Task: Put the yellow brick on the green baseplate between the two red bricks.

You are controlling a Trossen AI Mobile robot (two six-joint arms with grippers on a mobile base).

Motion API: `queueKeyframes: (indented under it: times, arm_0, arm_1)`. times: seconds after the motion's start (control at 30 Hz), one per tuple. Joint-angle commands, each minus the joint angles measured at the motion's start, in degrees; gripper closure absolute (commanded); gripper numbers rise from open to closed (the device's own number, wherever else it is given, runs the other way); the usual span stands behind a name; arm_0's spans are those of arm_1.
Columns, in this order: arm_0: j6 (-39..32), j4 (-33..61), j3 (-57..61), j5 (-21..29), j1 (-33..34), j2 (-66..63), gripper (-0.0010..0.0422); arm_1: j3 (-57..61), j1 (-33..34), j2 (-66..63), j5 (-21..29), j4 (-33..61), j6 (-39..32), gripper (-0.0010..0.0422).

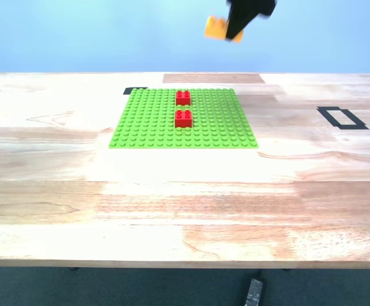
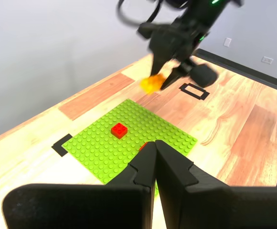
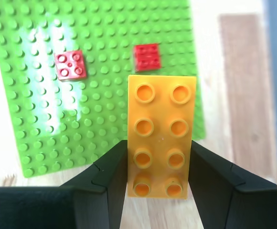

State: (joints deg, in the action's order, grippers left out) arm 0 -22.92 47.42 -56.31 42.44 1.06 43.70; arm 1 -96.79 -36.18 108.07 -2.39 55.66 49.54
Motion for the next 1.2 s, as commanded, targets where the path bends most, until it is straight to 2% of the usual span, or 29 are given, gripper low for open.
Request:
queueKeyframes:
  times: [0.03,0.53,0.83,1.03,1.2]
  arm_0:
    - [0.0,0.0,0.5,0.0,0.0,0.0,0.0413]
    - [0.0,0.0,0.9,0.0,0.0,-0.1,0.0413]
    - [0.0,-0.1,0.9,0.0,0.0,-0.3,0.0413]
    - [0.0,-0.1,0.9,0.0,0.0,-0.3,0.0413]
    - [0.0,-0.3,0.9,0.0,0.0,-0.3,0.0412]
  arm_1:
    - [-2.4,-1.2,4.7,-0.2,0.2,0.3,0.0348]
    - [-6.5,-6.9,17.1,0.3,0.3,3.1,0.0348]
    - [-6.8,-6.9,20.0,0.2,-1.7,2.8,0.0348]
    - [-3.5,-6.9,18.7,0.8,-8.7,3.2,0.0348]
    - [-3.3,-6.8,19.1,0.8,-8.5,3.2,0.0348]
